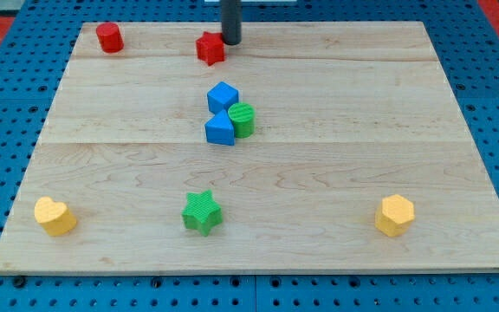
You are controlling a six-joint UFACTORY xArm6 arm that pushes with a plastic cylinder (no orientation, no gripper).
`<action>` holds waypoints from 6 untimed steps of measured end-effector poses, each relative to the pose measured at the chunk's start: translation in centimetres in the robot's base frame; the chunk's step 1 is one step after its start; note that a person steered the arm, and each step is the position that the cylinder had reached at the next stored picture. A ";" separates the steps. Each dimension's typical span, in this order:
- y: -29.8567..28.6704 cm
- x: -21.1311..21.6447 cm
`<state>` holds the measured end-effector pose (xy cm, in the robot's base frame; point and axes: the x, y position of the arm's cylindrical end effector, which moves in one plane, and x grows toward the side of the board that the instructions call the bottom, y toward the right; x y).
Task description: Group up the blue cube and red star with the triangle and green circle
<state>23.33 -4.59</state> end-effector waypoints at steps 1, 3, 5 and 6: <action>-3.3 0.3; -6.2 0.0; -5.2 5.9; -4.3 8.7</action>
